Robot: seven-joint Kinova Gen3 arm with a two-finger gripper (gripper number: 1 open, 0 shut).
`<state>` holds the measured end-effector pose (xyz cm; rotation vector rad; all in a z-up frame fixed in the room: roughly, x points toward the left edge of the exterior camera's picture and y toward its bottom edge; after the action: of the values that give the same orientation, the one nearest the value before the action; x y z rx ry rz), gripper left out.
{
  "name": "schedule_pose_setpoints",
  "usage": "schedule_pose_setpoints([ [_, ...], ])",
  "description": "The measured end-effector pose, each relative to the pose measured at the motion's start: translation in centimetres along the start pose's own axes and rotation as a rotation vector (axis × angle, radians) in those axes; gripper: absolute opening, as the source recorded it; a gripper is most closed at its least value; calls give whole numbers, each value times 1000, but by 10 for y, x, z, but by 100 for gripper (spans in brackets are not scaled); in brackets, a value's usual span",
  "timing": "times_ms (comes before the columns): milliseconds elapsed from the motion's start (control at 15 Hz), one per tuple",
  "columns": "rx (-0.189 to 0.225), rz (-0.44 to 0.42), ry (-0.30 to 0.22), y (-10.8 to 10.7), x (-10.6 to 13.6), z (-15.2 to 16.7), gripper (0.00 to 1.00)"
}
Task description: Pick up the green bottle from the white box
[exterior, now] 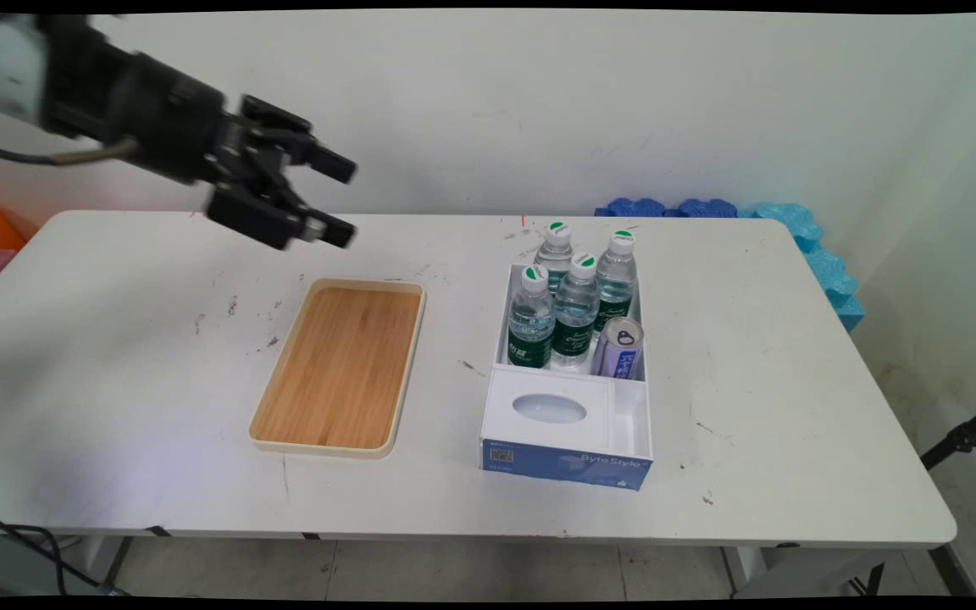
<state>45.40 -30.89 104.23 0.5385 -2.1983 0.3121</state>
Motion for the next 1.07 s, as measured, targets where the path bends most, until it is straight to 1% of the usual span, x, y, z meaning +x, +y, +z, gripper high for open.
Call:
schedule_pose_setpoints([
  [267, 20, -21, -18, 1, 4, 39, 100],
  [533, 44, -48, -53, -2, 0, 87, 100],
  [733, 48, -51, -90, -8, -9, 120, 100],
  [867, 44, -60, -111, -13, -17, 142, 100],
  [1067, 29, -69, -122, -20, -28, 172, 100],
])
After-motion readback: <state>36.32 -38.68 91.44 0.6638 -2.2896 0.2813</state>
